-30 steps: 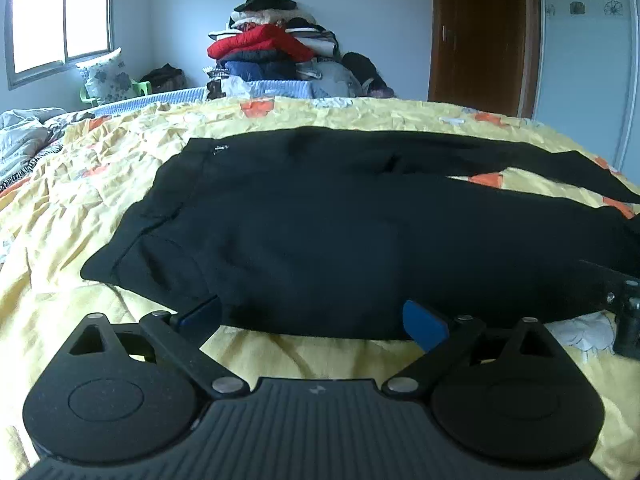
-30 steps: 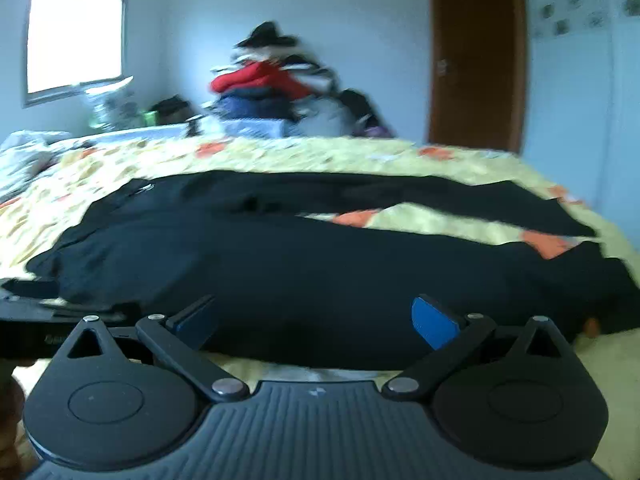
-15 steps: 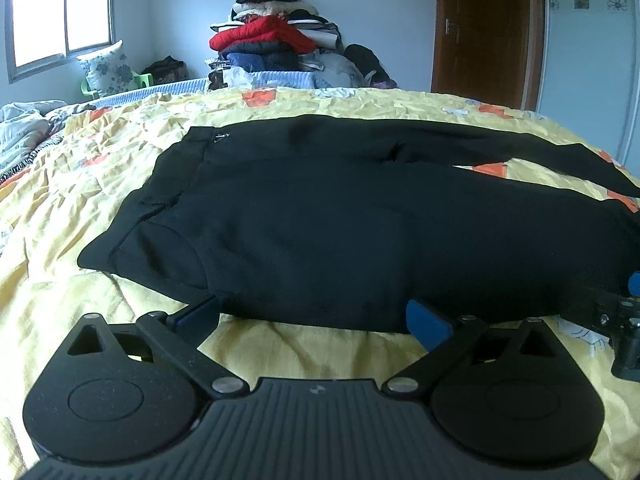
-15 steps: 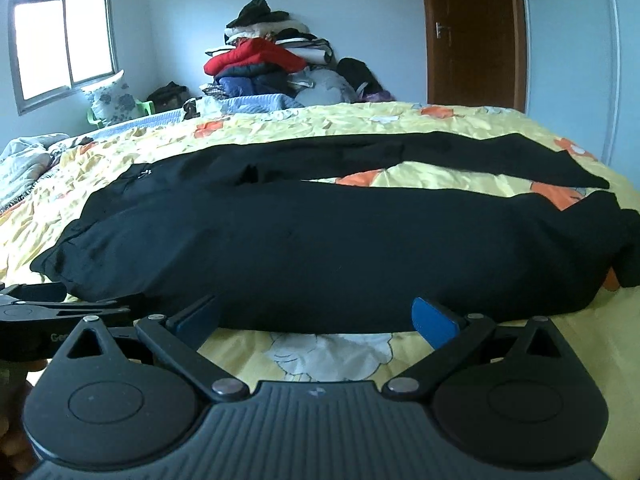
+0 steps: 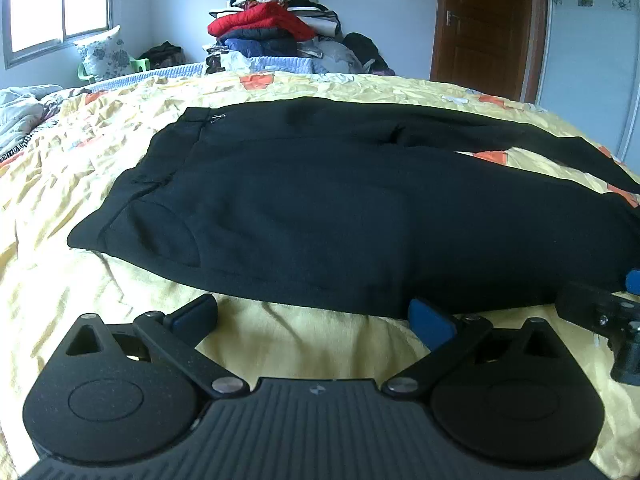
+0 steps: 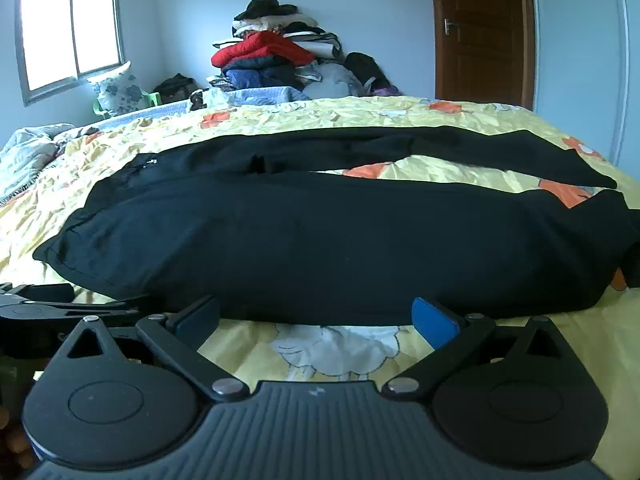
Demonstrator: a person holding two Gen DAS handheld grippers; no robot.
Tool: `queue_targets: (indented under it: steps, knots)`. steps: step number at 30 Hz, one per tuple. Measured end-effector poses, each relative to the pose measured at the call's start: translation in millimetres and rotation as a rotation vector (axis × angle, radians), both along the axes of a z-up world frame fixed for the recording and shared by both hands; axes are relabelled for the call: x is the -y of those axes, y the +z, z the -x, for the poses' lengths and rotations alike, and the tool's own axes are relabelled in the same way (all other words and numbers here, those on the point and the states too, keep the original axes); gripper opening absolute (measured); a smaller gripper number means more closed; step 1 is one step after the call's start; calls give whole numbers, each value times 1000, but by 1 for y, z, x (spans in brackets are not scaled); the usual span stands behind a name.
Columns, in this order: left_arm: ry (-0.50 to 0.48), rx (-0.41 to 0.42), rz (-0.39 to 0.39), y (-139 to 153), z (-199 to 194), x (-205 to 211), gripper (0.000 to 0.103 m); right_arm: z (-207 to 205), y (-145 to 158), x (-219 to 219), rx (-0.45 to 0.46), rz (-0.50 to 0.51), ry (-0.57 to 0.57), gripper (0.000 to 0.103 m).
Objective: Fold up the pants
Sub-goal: 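Move both grippers over the black trousers lying flat on the bed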
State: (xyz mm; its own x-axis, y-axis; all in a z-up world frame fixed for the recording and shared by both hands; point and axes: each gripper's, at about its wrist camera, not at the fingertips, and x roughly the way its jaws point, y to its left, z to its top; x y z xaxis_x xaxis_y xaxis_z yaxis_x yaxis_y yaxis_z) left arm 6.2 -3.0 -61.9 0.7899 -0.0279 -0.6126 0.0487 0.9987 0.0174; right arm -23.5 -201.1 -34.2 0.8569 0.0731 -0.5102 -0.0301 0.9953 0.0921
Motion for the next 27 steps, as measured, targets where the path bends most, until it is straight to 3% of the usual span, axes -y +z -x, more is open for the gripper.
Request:
queue_targets:
  steps: [13, 27]
  knots:
    - [2, 4, 5, -1, -1, 0, 103, -8, -13, 4, -60, -19, 1, 103]
    - [1, 4, 8, -2, 0, 1, 103, -12, -17, -4, -77, 66, 9, 103]
